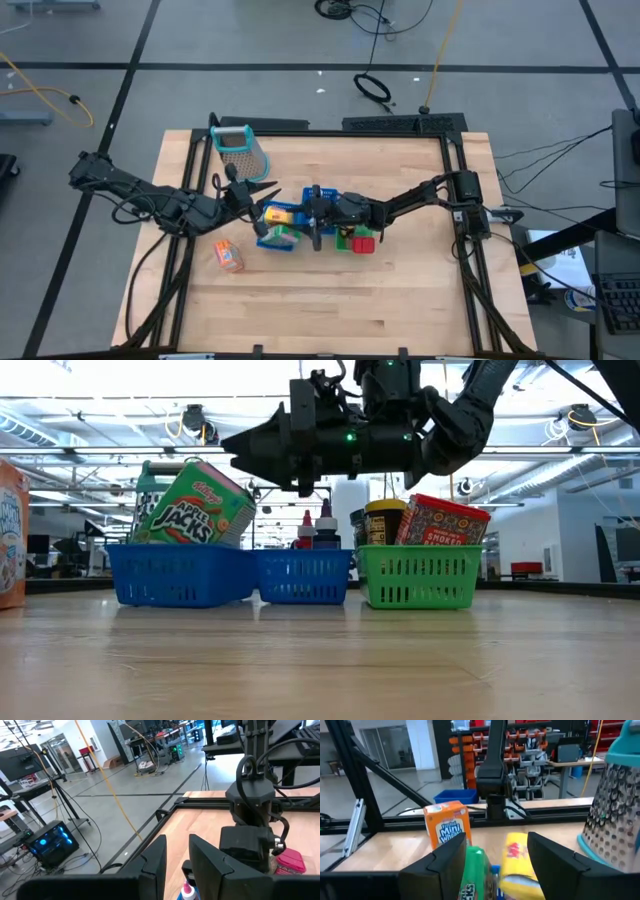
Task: Pick & Place Kitchen Items
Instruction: Put the orange cereal box into the left blue bin
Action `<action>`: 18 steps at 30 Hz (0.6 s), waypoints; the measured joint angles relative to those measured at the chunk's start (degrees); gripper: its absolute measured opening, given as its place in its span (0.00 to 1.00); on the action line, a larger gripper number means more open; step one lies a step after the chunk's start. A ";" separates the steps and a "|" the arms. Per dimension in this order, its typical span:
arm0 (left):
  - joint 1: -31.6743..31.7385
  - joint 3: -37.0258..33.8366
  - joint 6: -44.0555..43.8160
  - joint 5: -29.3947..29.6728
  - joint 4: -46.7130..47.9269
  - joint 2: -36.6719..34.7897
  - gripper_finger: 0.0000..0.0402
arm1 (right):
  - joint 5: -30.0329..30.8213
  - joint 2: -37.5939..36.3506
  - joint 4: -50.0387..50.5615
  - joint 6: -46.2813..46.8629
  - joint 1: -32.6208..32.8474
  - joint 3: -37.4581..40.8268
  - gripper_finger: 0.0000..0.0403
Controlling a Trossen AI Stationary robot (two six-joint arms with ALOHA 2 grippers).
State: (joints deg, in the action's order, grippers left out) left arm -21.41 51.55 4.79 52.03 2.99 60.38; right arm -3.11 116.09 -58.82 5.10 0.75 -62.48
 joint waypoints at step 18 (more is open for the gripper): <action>-4.80 -0.02 -4.15 -0.73 16.18 -4.57 0.21 | -0.11 -7.89 7.18 -3.98 2.53 -0.02 0.51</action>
State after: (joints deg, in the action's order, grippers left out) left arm -26.21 51.53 0.64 51.30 19.16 55.81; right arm -3.22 108.20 -51.65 1.12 3.28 -62.50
